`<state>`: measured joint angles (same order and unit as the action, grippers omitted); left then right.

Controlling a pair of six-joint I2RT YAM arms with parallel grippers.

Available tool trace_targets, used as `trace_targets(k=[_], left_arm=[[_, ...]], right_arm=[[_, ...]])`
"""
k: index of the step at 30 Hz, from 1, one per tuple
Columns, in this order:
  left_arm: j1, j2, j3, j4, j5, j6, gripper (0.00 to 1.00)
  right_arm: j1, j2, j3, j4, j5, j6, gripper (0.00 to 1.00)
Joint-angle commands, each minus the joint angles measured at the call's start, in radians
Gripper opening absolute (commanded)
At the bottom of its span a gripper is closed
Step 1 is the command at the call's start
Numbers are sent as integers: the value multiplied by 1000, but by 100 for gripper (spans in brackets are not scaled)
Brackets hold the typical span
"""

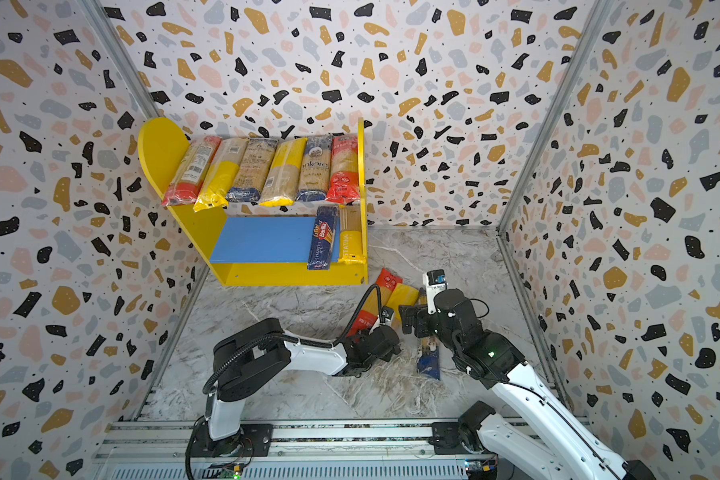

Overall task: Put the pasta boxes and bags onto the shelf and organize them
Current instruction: 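Close the left gripper on the end of the yellow-banded spaghetti bag, then pull the yellow-banded bag toward the robot and tilt it upright with the left gripper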

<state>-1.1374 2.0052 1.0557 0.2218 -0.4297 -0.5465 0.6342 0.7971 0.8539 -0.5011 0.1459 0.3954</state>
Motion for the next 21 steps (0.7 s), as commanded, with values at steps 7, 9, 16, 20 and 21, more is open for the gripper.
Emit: trace_targets(k=[7,9,16,20,21], left_arm=[[4,-23,-107,-131,191,23,0],[12,-47,-117,-96,215,34,0],[58,-130,-135,-13,325,59,0],[78,-175,-146,16,376,61,0],[82,-184,-150,21,386,61,0]], right_arm=[[-3,-29,51,-8,-5,3,99],[-3,-34,54,-11,-5,2,99],[-3,-39,66,-23,-6,2,99],[-3,-37,76,-24,-8,2,99],[-3,-36,76,-22,-8,2,99]])
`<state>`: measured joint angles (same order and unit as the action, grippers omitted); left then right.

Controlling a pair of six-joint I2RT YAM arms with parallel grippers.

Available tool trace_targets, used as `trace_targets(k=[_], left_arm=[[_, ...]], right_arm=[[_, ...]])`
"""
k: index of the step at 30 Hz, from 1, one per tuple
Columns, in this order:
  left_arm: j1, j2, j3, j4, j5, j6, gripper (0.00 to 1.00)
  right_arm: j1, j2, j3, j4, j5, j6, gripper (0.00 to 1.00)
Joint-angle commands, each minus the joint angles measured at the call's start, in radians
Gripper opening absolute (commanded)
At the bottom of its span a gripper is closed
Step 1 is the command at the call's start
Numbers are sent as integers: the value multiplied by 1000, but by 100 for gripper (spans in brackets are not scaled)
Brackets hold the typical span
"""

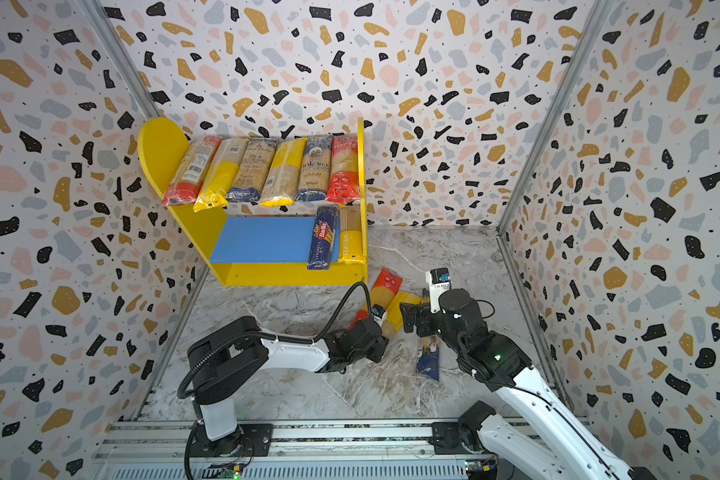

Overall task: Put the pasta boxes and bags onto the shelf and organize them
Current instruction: 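Pull the yellow-banded bag toward the robot and tilt it upright with the left gripper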

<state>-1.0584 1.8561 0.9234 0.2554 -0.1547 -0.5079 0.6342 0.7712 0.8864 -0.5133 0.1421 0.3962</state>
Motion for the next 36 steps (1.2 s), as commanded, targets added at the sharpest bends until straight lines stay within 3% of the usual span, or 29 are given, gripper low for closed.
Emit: trace_targets(k=[1,23,36], left_arm=[[7,-46,-23,-12,125,23,0],[48,-222,-83,35,177,45,0],[75,-338,-155,-41,41,57,0]], right_arm=[[-3,-9,45,-10,-4,2,99],[-3,54,100,9,-20,-15,99],[-3,61,102,20,-35,-11,99]])
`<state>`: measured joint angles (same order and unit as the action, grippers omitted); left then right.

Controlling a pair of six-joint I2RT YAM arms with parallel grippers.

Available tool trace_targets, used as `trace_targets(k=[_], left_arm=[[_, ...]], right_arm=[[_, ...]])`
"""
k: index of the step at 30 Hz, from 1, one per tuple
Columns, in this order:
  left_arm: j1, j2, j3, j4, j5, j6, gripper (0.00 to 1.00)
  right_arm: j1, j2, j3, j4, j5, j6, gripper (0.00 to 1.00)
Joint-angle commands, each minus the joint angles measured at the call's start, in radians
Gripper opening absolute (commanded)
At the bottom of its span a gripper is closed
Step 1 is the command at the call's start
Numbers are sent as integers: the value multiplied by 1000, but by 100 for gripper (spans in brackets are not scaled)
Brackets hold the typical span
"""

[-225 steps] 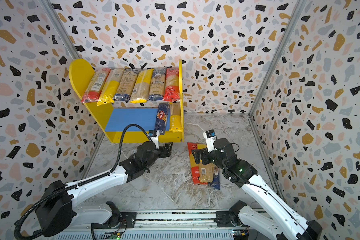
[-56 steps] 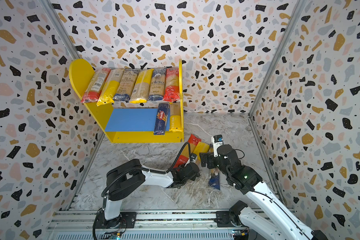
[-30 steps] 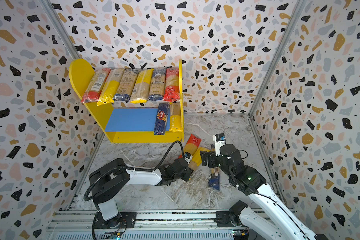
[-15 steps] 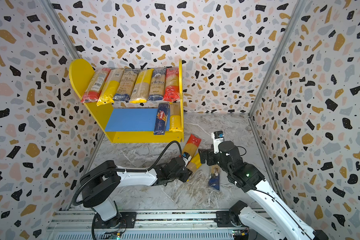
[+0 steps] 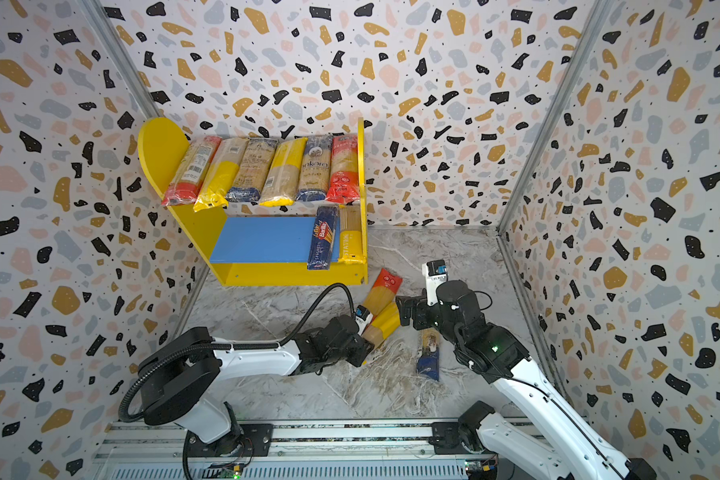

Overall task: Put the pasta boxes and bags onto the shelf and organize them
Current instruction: 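Pull the yellow-banded bag toward the robot and tilt it upright with the left gripper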

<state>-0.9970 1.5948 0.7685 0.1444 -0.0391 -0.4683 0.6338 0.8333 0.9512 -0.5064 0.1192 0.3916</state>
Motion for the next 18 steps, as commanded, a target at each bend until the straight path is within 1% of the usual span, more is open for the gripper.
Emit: trace_targets(k=[1,6,13,18], left_arm=[[13,-95,-6,65,-82,18,0],[13,-191,-28,37,-129,24,0],[13,-298,-71,-39,-269,65,0],[12,-390,-106,-75,-310,62,0]], right_arm=[[-2,2,37,14,-13,-5,99],[-3,14,38,28,-25,-3,99],[-3,32,50,39,-41,-5,99],[-2,48,65,44,-51,-9,99]])
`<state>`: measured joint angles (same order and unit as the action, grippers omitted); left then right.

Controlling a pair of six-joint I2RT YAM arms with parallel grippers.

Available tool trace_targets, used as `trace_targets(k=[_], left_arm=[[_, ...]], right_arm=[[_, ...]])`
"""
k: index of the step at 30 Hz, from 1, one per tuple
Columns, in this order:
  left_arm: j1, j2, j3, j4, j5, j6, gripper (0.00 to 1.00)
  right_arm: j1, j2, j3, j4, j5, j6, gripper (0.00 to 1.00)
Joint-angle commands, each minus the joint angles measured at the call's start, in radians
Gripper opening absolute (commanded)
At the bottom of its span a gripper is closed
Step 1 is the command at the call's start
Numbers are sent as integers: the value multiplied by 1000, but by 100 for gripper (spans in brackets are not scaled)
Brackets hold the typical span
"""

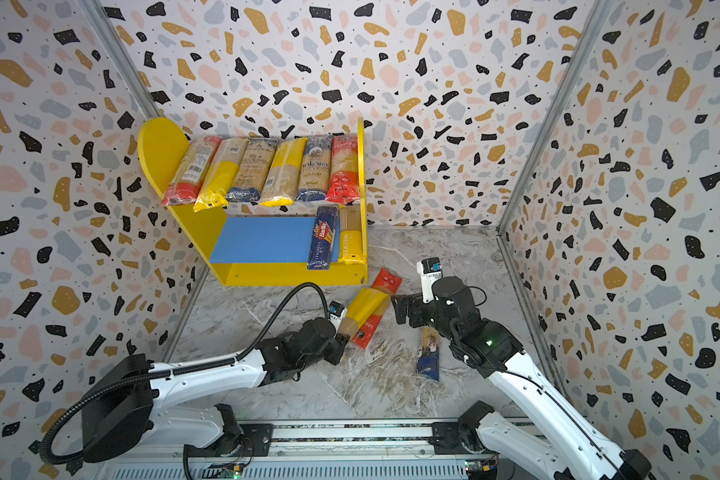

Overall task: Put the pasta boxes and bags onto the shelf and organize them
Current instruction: 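Pull the yellow-banded bag toward the robot and tilt it upright with the left gripper, then raise the yellow-banded bag onto the blue shelf beside the Barilla box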

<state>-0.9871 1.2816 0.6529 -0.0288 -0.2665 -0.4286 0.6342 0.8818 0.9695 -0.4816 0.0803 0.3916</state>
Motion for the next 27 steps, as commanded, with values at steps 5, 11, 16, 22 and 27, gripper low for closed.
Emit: trace_targets(k=[5,11,16,22,27], left_arm=[[3,-174,0,26,-107,15,0],[4,-308,-26,-71,-168,-10,0],[3,-424,-38,-139,-194,-31,0],[4,-538,-26,-198,-206,-45,0],[3,-591,18,-255,-227,-41,0]], right_arm=[[-4,41,84,29,-26,-28,99],[-3,82,112,60,-54,-42,99],[-4,119,144,73,-75,-55,99],[-2,151,174,83,-95,-67,99],[-2,155,186,86,-103,-70,99]])
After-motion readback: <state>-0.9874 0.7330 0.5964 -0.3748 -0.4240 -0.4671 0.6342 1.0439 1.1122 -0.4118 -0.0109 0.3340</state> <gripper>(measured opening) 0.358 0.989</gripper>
